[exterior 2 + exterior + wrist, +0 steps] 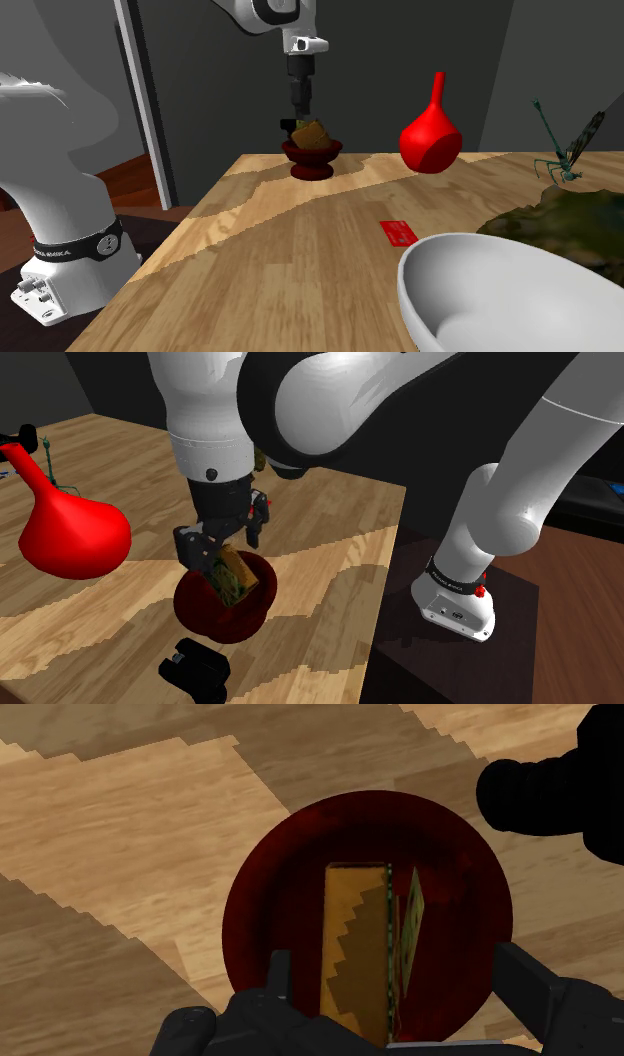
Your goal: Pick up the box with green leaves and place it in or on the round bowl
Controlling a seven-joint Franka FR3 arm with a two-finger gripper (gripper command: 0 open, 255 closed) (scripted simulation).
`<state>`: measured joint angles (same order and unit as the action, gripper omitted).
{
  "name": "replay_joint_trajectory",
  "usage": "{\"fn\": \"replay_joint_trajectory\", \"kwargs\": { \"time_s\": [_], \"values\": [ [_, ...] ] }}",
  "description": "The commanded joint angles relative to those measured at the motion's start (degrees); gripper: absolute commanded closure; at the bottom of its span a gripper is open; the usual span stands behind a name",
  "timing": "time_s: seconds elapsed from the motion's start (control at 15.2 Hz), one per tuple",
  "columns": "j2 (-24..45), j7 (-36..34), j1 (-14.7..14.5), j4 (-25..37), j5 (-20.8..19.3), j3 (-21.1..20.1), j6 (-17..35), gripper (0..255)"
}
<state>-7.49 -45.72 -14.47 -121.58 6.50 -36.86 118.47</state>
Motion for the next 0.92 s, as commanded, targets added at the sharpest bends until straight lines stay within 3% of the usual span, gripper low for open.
{"fn": "replay_joint_trajectory", "kwargs": {
  "time_s": [0.0, 0.33, 0.86],
  "values": [
    [0.0, 0.0, 0.0, 0.0, 0.0, 0.0, 0.0, 0],
    [-2.4, 0.9, 0.2, 5.2, 1.1, 1.0, -7.3, 0],
    [-2.4, 0.9, 0.2, 5.2, 1.1, 1.0, -7.3, 0]
  ]
}}
